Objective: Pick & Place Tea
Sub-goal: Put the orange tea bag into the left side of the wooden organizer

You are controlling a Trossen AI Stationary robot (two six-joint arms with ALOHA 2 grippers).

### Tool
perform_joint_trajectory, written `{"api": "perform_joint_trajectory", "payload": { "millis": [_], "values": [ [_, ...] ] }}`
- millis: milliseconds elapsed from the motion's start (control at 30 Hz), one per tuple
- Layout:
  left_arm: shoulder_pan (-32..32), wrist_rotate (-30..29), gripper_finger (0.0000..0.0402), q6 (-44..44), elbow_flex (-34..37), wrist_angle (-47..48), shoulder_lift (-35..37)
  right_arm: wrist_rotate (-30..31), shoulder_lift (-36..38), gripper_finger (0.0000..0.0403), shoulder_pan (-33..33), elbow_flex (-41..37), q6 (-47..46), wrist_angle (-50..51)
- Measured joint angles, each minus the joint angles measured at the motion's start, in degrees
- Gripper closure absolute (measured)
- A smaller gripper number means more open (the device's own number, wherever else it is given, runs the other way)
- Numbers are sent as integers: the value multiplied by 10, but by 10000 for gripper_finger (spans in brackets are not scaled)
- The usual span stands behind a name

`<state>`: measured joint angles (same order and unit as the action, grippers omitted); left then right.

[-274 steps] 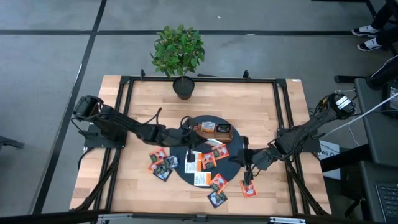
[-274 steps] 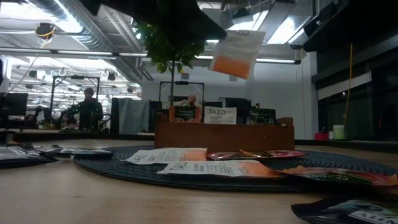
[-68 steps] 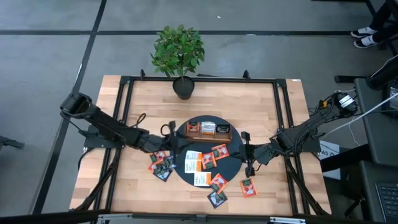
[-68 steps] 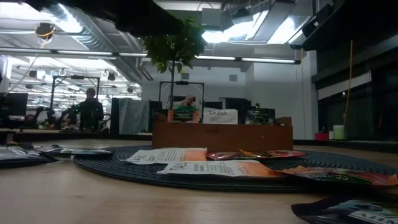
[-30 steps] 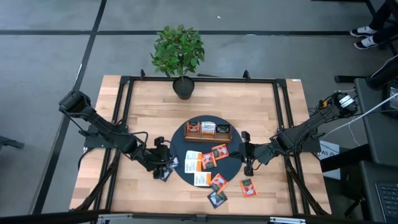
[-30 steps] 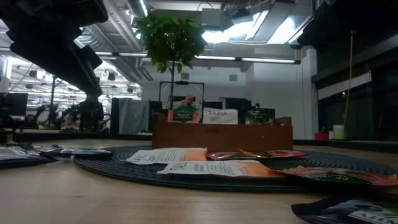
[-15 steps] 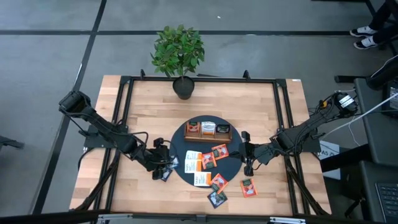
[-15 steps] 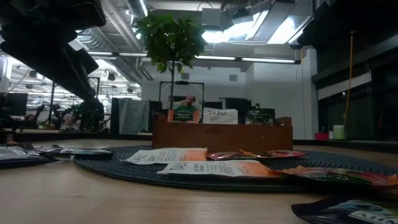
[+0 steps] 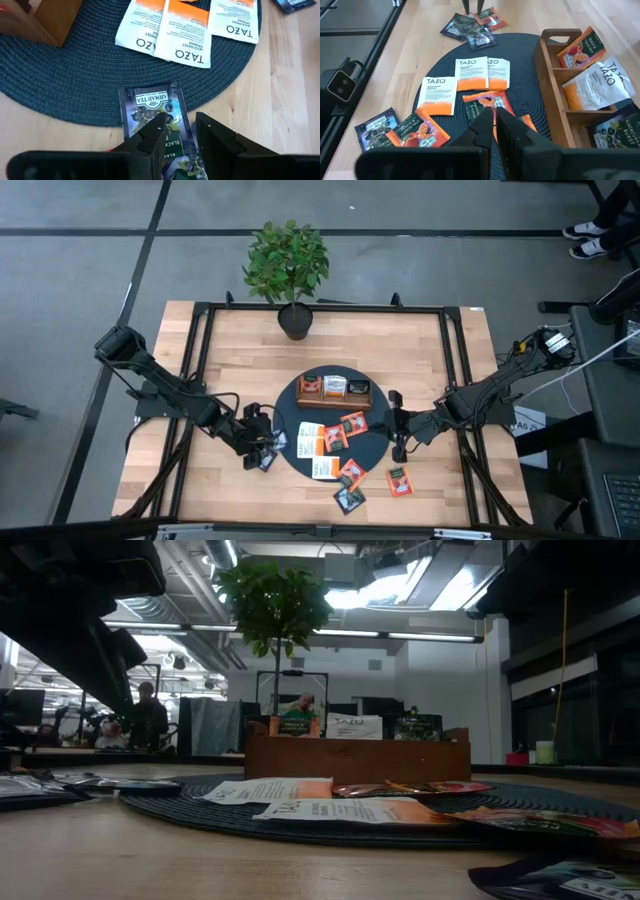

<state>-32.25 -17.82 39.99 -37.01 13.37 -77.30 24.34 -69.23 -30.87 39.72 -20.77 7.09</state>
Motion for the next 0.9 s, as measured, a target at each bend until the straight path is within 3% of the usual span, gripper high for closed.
{"api": "perform_joint_trajectory", "payload": {
  "millis": [400, 667, 900],
  "values": [
    [0, 41, 300, 29, 0, 11, 0, 0, 0, 377, 0, 0, -2, 0],
    [0, 57, 300, 126, 0, 74, 0, 0, 0, 377, 0, 0, -2, 0],
    [0, 145, 300, 240, 0, 139, 0, 0, 0, 377, 0, 0, 0, 1]
  ]
}}
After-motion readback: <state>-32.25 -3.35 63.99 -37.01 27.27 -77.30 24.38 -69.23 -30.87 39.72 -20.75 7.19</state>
